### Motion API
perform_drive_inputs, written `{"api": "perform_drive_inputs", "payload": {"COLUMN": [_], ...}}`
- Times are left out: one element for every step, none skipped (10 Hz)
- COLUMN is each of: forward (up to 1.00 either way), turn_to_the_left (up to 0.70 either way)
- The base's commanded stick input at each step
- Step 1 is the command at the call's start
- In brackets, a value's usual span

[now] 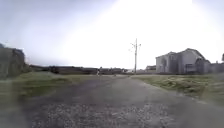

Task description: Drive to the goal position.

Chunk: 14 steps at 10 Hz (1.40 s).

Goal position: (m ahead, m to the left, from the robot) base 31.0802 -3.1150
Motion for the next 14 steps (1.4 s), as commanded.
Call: {"api": "perform_drive_inputs", "payload": {"forward": [1.0, 1.0, 1.0, 1.0, 1.0, 1.0, 1.0, 1.0, 1.0, 1.0, 1.0, 1.0, 1.0, 1.0], "turn_to_the_left": [0.0, 0.0, 0.0, 0.0, 0.0, 0.0, 0.07, 0.19, 0.27, 0.27, 0.27, 0.21, 0.03, 0.0]}}
